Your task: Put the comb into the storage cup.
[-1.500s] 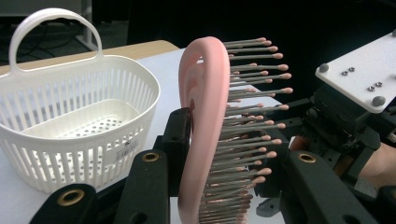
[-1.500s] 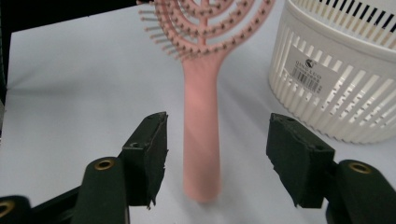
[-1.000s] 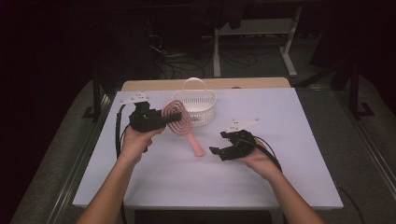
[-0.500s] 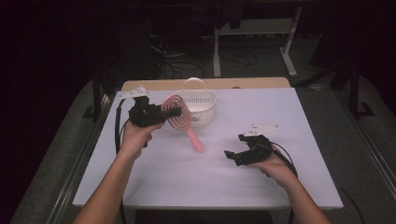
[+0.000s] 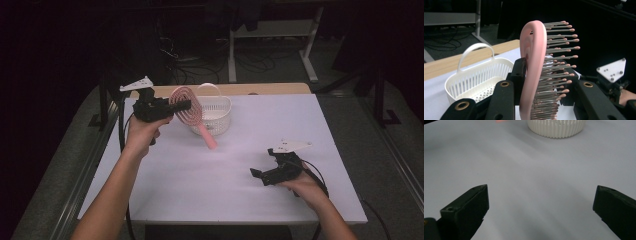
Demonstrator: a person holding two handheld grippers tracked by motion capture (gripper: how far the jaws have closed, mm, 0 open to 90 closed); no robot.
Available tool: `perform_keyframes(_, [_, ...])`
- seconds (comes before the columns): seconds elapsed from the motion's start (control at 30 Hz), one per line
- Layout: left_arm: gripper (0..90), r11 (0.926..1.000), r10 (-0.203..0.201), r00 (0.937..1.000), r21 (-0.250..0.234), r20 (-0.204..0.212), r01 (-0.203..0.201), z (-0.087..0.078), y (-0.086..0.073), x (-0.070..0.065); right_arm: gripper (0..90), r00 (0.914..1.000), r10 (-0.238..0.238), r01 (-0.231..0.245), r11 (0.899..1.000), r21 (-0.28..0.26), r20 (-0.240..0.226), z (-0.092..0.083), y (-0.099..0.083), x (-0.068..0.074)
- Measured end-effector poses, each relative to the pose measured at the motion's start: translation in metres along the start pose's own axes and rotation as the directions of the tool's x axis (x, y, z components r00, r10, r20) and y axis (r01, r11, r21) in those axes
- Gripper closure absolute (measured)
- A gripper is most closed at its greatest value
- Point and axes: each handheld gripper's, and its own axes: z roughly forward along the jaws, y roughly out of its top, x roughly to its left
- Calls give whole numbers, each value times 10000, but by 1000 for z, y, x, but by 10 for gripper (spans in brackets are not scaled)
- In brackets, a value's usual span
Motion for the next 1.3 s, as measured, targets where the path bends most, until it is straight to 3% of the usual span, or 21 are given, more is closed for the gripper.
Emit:
perform_keyframes(0.5, [645, 9998, 118, 9999, -150, -41, -118, 5, 20, 11, 0, 9999, 119, -121, 9996, 274, 81, -10, -24, -2])
perform_keyframes(1.3, [647, 9986, -34, 9991, -535, -426, 11, 27, 61, 40, 0, 10000, 25, -26, 9998, 196, 89, -11, -23, -2])
